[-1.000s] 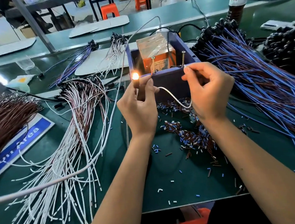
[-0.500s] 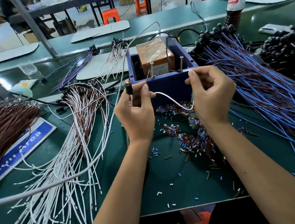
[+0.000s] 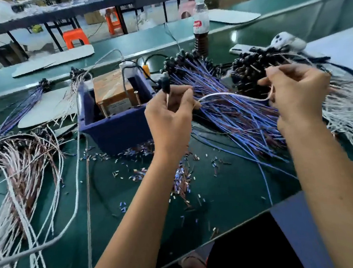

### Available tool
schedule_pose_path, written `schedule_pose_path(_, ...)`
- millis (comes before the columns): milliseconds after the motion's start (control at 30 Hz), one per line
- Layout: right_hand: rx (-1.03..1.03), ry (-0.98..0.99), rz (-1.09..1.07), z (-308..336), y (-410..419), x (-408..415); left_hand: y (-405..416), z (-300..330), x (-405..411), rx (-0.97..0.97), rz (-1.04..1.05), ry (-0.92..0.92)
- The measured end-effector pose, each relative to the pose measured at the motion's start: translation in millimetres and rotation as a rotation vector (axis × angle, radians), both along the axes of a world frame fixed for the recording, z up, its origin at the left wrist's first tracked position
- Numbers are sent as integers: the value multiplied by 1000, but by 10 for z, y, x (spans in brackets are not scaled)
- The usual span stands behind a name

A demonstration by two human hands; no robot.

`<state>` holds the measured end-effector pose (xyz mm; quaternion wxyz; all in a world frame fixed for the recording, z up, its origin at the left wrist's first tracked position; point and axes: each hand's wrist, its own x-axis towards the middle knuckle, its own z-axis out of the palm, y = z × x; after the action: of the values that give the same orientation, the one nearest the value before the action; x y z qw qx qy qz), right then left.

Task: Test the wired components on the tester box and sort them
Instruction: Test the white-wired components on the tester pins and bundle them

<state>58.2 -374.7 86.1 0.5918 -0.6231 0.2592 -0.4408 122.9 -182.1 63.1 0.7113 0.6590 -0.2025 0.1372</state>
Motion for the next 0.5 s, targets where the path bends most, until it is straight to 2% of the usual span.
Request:
schedule_pose_path(100, 23, 59, -241, 149, -517, -469, -642, 91, -26, 81, -126, 75)
schedule_pose_path(200, -110, 279, -473, 225, -941, -830, -1306, 183, -136, 172, -255, 137)
schedule_pose_path(300, -233, 326, -609, 314, -1040, -1014, -1844, 232, -297, 304, -332, 200)
schedule_pose_path(333, -290, 310, -626, 343, -1024, -1050, -1998, 241, -356, 280, -392, 278)
schedule_pose_path(400, -464, 291, -515, 360, -950, -1043, -2187, 278, -432, 84, -555, 533)
schedule_pose_path(433, -560, 338, -385, 347, -949, -1021, -2274, 307, -465, -53, -635, 687)
schedule_pose_path(500, -687, 553, -148, 282, -972, -943, -2416, 354, -499, -332, -761, 911)
